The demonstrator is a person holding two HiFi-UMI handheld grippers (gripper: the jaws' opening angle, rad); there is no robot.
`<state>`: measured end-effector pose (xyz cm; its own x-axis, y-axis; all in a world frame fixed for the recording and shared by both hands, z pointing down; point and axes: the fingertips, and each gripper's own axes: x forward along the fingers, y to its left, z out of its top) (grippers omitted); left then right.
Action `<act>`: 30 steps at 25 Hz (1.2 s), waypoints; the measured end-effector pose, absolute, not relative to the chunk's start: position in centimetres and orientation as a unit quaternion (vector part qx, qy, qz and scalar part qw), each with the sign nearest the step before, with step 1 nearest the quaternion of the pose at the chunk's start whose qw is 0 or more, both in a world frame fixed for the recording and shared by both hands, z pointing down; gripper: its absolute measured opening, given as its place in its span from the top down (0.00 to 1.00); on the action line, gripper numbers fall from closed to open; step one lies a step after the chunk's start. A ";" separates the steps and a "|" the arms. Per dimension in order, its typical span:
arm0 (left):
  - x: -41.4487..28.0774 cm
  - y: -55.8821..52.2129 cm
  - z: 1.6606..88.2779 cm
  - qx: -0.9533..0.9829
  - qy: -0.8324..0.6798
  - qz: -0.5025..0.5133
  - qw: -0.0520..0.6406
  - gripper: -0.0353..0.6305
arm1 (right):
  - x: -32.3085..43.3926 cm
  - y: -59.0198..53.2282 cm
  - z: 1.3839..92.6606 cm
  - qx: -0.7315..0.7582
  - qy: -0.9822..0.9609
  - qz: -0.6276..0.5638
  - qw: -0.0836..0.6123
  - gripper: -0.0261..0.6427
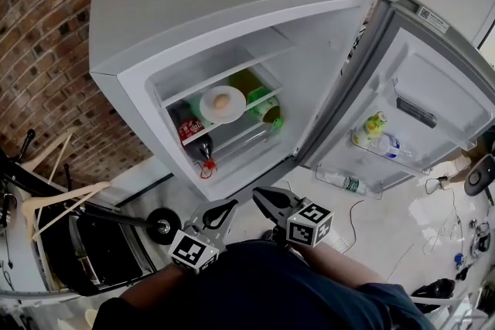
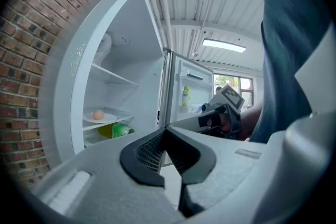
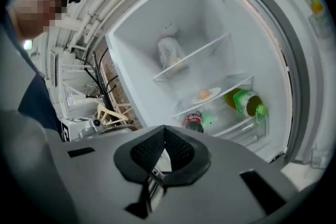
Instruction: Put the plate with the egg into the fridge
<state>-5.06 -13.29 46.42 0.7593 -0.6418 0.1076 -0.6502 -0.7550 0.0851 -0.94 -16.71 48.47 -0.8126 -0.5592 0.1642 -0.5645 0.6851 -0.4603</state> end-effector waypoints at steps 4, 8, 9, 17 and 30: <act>-4.8 -13.3 46.5 0.938 -0.340 0.037 0.059 0.94 | -1.5 -16.0 48.7 0.314 -0.935 0.161 0.040 0.94; -4.6 -13.3 46.5 0.939 -0.338 0.035 0.060 0.94 | -1.7 -15.5 48.0 0.317 -0.939 0.126 0.036 0.94; -4.6 -13.4 46.5 0.939 -0.338 0.036 0.060 0.94 | -1.8 -15.4 48.0 0.316 -0.940 0.123 0.035 0.94; -4.6 -13.5 46.6 0.939 -0.336 0.037 0.061 0.94 | -2.6 -14.7 47.8 0.297 -0.947 0.120 0.038 0.95; -4.3 -13.2 46.5 0.939 -0.337 0.034 0.063 0.94 | -2.3 -14.3 48.2 0.293 -0.947 0.127 0.041 0.95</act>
